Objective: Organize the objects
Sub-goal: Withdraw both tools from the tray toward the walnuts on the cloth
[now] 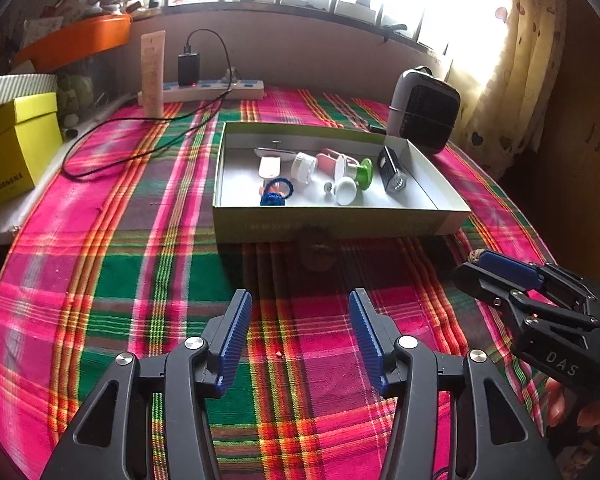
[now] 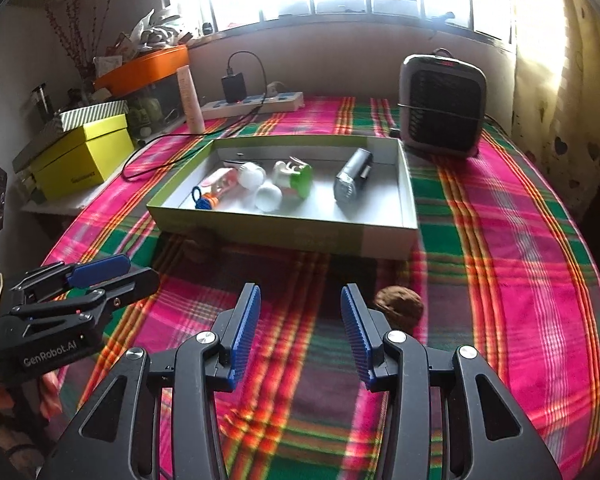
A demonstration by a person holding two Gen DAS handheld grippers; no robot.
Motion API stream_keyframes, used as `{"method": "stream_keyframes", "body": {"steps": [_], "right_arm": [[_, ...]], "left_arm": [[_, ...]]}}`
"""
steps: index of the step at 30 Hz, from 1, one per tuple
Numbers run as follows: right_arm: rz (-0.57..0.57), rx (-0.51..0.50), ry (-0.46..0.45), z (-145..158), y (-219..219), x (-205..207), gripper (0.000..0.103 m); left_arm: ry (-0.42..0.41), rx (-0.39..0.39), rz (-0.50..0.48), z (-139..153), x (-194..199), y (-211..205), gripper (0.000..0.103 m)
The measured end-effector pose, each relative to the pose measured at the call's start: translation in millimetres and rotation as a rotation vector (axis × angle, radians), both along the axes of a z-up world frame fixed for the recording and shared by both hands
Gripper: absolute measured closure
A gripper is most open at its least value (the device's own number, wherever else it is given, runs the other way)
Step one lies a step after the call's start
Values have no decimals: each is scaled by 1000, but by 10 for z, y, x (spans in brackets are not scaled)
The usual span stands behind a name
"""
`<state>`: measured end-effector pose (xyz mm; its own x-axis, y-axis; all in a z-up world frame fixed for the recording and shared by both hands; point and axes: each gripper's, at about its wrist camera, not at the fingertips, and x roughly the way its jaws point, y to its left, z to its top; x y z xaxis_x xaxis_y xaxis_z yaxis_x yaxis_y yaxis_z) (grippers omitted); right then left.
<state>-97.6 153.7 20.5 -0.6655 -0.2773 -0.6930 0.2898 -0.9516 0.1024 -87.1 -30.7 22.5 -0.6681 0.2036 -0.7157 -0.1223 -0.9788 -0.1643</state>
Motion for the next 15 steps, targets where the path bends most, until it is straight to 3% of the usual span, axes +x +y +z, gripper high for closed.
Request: {"method": "stream_keyframes", "body": {"steps": [11, 15], "right_arm": [[-53, -10, -34, -93, 197, -48, 59], [-63, -10, -38, -114, 244, -65, 53]], "left_arm": [[-24, -12, -21, -48, -136, 133, 53], [-35, -4, -22, -66, -222, 168, 53]]}}
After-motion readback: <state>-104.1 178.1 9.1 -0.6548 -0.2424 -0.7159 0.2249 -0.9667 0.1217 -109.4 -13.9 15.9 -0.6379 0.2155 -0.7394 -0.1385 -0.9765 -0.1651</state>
